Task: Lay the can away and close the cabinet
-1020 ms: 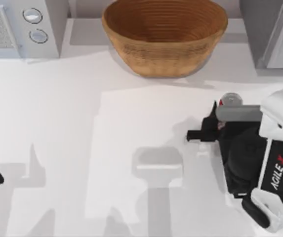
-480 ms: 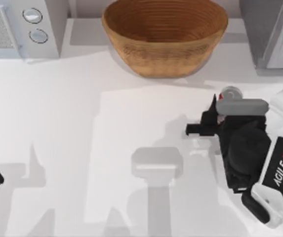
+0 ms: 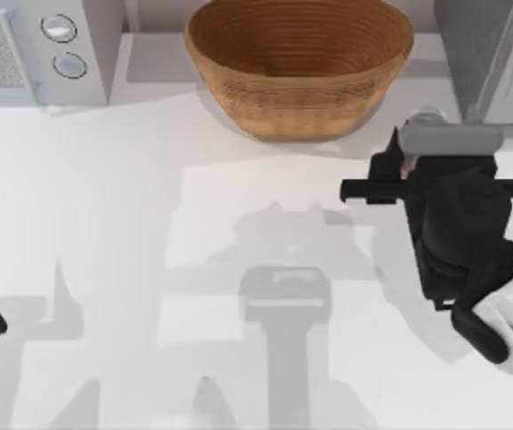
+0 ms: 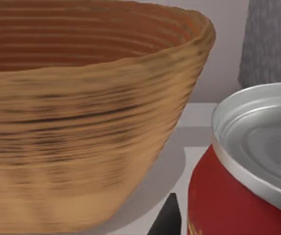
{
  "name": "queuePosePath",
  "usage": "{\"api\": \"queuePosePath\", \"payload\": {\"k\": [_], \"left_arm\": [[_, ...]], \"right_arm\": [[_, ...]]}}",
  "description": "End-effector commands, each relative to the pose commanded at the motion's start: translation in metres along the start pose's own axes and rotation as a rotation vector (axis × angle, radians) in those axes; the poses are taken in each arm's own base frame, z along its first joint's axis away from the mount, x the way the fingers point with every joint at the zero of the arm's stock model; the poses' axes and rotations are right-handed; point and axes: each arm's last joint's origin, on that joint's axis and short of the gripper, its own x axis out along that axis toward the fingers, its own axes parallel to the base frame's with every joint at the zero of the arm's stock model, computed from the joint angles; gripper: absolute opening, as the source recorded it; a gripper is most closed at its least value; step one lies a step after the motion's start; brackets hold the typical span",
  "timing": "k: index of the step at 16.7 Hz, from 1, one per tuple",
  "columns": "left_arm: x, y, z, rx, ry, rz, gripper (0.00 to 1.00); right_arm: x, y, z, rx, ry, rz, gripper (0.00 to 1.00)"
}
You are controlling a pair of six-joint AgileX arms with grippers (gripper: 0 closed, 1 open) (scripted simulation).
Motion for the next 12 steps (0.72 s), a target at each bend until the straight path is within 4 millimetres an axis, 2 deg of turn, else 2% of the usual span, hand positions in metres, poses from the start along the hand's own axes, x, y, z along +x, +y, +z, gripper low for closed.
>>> {"api": "queuePosePath", "payload": {"k": [4, 7, 12], "left_arm": [[0.0, 0.0, 0.0, 0.0, 0.0, 0.0, 1.0], [0.0, 0.0, 0.0, 0.0, 0.0, 0.0, 1.0], [0.0, 0.0, 0.0, 0.0, 0.0, 0.0, 1.0]], "right_arm": [[-0.008, -0.002, 0.039, -0.001, 0.001, 0.002, 0.0], [-0.015, -0.005, 0.061, 0.002, -0.001, 0.004, 0.0], [-0.018, -0.006, 0.067, 0.003, -0.002, 0.005, 0.0]]}}
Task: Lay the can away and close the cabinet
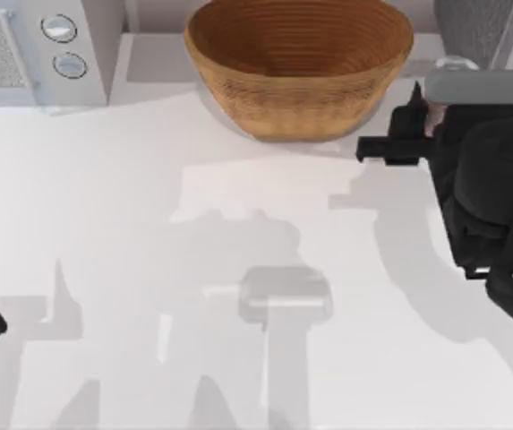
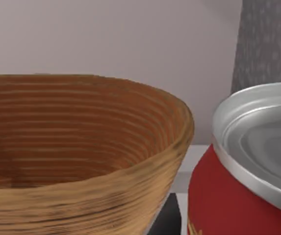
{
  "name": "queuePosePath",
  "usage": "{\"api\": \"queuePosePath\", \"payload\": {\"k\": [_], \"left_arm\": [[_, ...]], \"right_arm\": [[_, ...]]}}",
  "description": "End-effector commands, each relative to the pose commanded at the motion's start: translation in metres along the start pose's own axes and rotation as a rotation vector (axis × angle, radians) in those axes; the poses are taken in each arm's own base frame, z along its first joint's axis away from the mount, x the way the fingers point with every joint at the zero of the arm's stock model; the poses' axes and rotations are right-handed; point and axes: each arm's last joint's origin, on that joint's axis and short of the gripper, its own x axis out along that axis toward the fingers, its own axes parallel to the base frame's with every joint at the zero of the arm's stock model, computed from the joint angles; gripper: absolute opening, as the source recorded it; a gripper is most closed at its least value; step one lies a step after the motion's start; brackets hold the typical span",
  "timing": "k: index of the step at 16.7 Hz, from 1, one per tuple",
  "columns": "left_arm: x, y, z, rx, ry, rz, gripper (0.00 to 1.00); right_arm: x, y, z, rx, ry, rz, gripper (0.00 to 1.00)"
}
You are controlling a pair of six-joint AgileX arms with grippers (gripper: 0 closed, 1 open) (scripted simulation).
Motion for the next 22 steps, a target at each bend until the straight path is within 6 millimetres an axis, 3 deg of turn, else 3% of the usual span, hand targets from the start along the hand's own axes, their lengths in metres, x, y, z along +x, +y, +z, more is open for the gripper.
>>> {"api": "queuePosePath", "payload": {"k": [3, 6, 9, 13, 17, 22], "left_arm": [[0.0, 0.0, 0.0, 0.0, 0.0, 0.0, 1.0], [0.0, 0.0, 0.0, 0.0, 0.0, 0.0, 1.0], [0.0, 0.0, 0.0, 0.0, 0.0, 0.0, 1.0], [0.0, 0.0, 0.0, 0.0, 0.0, 0.0, 1.0], [0.0, 0.0, 0.0, 0.0, 0.0, 0.0, 1.0], [0.0, 0.0, 0.0, 0.0, 0.0, 0.0, 1.0]], "right_arm": [[0.0, -0.002, 0.001, 0.005, -0.003, -0.001, 0.0], [-0.008, -0.015, 0.018, 0.024, -0.031, 0.004, 0.0], [-0.026, -0.042, 0.038, 0.029, -0.052, 0.007, 0.0], [-0.066, -0.088, 0.05, 0.022, -0.064, 0.007, 0.0], [-0.113, -0.127, 0.04, 0.014, -0.073, 0.007, 0.0], [-0.154, -0.154, 0.006, 0.006, -0.085, 0.008, 0.0]]}}
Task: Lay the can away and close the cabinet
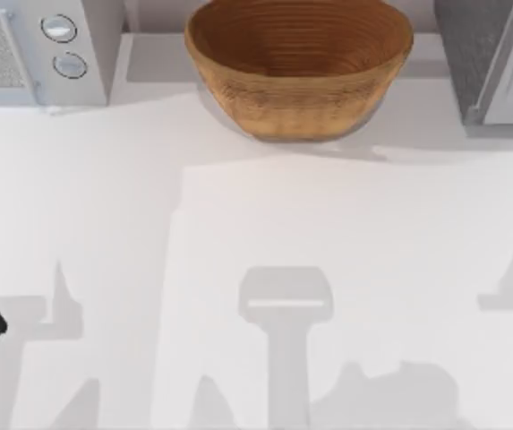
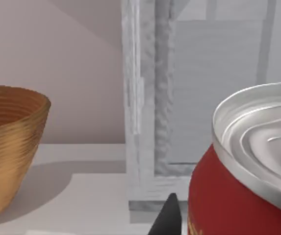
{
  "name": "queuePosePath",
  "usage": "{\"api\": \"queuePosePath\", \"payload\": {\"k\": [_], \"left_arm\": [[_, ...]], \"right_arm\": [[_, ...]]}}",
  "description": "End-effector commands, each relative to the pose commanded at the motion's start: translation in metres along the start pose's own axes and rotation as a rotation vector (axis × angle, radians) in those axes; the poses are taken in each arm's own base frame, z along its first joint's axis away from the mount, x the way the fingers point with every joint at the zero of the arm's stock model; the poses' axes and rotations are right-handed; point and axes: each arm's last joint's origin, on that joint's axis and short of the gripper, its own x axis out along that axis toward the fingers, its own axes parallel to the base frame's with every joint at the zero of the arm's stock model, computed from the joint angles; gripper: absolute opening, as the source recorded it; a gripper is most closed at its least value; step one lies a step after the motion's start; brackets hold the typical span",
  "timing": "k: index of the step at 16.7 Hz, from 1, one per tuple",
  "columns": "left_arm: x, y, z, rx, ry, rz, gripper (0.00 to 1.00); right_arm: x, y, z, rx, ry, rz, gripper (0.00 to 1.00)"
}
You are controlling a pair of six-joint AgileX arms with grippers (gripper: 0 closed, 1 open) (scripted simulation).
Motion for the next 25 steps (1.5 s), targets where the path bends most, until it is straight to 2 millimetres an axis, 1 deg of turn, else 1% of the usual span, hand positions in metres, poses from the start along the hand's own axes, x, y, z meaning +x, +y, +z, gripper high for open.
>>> {"api": "queuePosePath", "payload": {"k": [3, 6, 11, 14, 16, 19, 22, 25], "left_arm": [[0.0, 0.0, 0.0, 0.0, 0.0, 0.0, 1.0], [0.0, 0.0, 0.0, 0.0, 0.0, 0.0, 1.0], [0.0, 0.0, 0.0, 0.0, 0.0, 0.0, 1.0], [0.0, 0.0, 0.0, 0.0, 0.0, 0.0, 1.0], [0.0, 0.0, 0.0, 0.0, 0.0, 0.0, 1.0], [0.0, 0.0, 0.0, 0.0, 0.0, 0.0, 1.0], [0.0, 0.0, 0.0, 0.0, 0.0, 0.0, 1.0], [0.0, 0.0, 0.0, 0.0, 0.0, 0.0, 1.0]], "right_arm": [[-0.013, -0.007, -0.019, -0.005, -0.008, 0.001, 0.0], [-0.018, -0.011, -0.031, -0.008, -0.01, 0.002, 0.0], [-0.018, -0.011, -0.033, -0.009, -0.01, 0.002, 0.0], [-0.019, -0.011, -0.029, -0.006, -0.016, 0.004, 0.0], [-0.02, -0.01, -0.014, -0.004, -0.04, 0.006, 0.0], [-0.023, -0.008, 0.025, -0.004, -0.069, 0.009, 0.0], [-0.02, -0.006, 0.074, -0.008, -0.074, 0.009, 0.0], [-0.009, -0.002, 0.129, -0.011, -0.064, 0.008, 0.0]]}}
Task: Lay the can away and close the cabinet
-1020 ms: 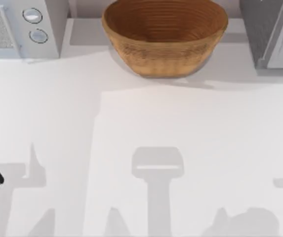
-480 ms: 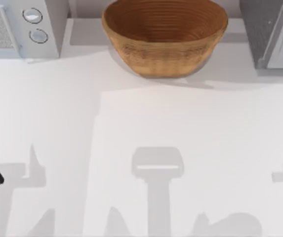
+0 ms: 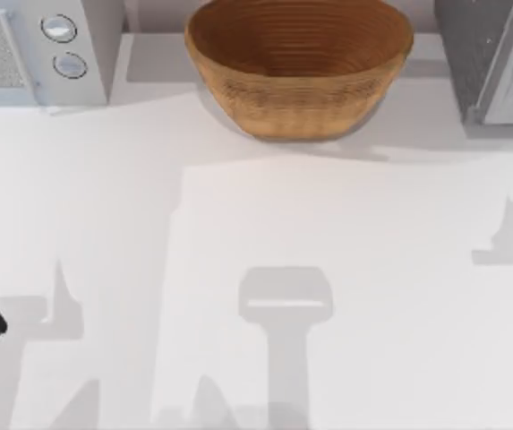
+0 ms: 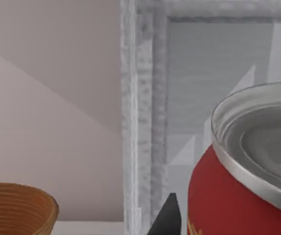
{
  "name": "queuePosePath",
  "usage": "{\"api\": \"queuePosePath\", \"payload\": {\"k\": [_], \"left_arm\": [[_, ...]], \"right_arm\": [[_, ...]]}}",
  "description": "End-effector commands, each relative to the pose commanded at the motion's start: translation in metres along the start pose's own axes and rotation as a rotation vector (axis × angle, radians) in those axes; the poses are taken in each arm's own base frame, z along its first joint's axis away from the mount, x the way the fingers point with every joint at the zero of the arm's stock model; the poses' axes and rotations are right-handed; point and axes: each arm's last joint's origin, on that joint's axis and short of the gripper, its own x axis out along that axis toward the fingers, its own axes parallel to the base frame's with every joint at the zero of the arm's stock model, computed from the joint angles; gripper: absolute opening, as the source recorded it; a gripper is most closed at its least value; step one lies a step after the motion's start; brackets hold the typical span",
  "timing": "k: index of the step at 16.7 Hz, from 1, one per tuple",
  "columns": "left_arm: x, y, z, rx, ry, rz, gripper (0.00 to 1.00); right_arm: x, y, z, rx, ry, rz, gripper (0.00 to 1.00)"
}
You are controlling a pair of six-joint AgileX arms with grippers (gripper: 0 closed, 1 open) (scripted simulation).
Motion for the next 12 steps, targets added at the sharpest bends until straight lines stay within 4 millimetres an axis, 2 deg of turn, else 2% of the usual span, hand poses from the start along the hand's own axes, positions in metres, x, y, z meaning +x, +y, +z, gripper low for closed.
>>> {"api": "queuePosePath", "payload": {"k": [6, 9, 12], "left_arm": [[0.0, 0.0, 0.0, 0.0, 0.0, 0.0, 1.0], [0.0, 0.0, 0.0, 0.0, 0.0, 0.0, 1.0], [0.0, 0.0, 0.0, 0.0, 0.0, 0.0, 1.0]], "right_arm": [[0.056, 0.012, 0.1, 0.0, 0.031, -0.003, 0.0], [0.089, 0.021, 0.137, 0.002, 0.043, -0.003, 0.0], [0.119, 0.03, 0.162, 0.003, 0.05, -0.004, 0.0]]}}
